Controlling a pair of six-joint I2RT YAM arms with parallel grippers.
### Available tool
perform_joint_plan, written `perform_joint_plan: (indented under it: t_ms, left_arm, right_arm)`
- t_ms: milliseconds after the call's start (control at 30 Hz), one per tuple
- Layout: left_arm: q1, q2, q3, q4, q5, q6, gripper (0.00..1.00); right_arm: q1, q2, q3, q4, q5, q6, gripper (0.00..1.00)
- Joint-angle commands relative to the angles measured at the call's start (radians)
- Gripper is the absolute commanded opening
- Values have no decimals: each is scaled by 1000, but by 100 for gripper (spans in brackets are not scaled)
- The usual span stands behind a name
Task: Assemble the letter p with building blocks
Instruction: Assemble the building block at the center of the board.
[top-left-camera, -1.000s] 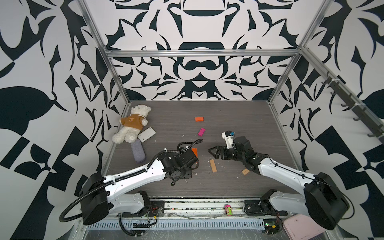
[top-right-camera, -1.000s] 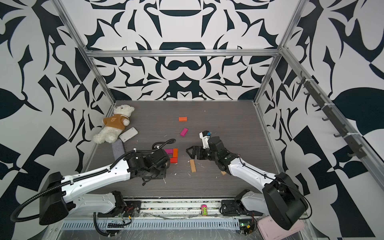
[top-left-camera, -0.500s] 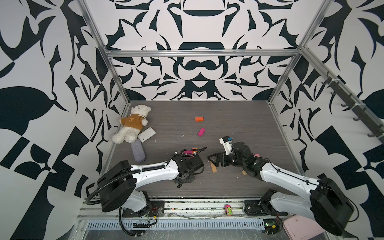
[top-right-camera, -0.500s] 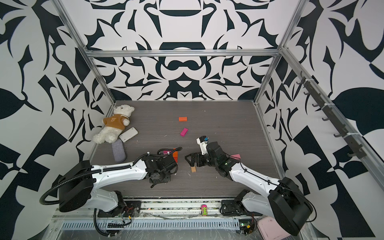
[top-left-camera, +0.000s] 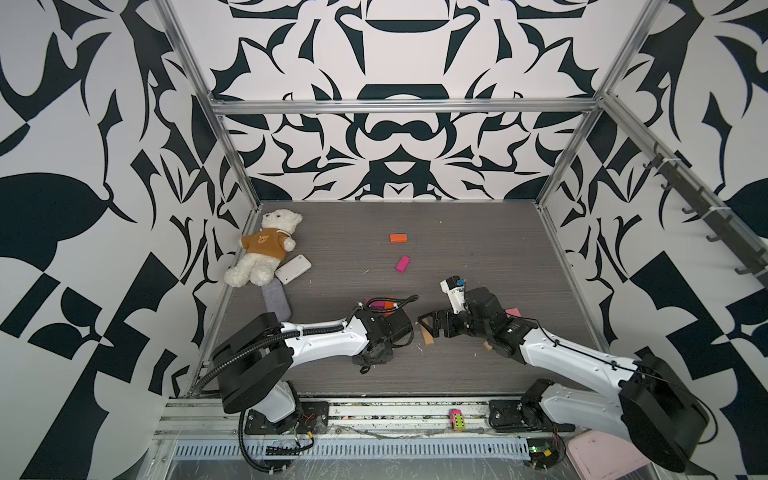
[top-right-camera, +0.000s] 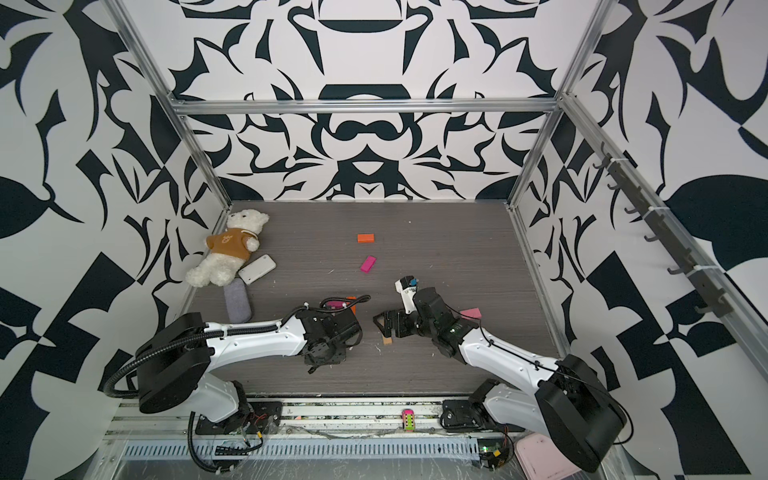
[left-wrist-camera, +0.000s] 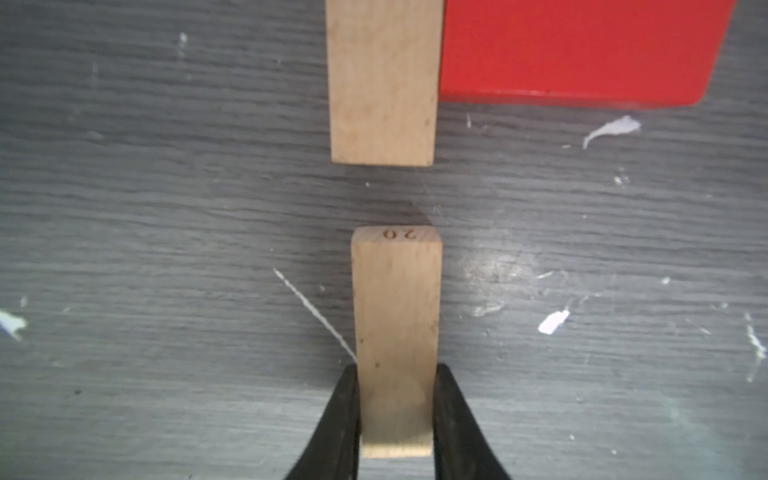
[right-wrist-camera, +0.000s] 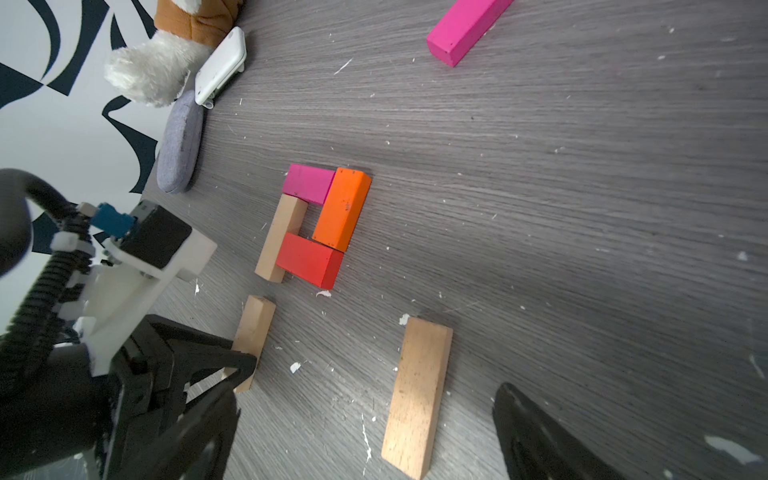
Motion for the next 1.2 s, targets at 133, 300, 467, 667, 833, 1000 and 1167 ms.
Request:
perform_joint_plan:
  t_ms: [133, 300, 467, 667, 833, 1000, 1167]
  left_arm:
    - [25, 20, 8, -22, -13, -1, 18]
    - [36, 25, 10, -33, -18, 0, 18]
    - [49, 22, 9, -37, -18, 12, 19]
    - [59, 29, 23, -57, -25, 25, 19]
    - [62, 36, 30, -61, -22, 37, 19]
    - [64, 47, 36, -64, -19, 49, 20]
    - [65, 57, 42, -67, -18, 62, 20]
  right_arm:
    - [5, -19, 14, 10, 16, -20, 98]
    - [4, -23, 14, 10, 14, -18, 98]
    - [4, -18, 17, 13, 9, -17, 98]
    - [5, -12, 17, 15, 5, -17, 98]
    - [5, -9, 18, 15, 5, -18, 98]
    - [6, -5, 21, 15, 5, -19, 98]
    - [4, -5, 20, 13, 5, -20, 98]
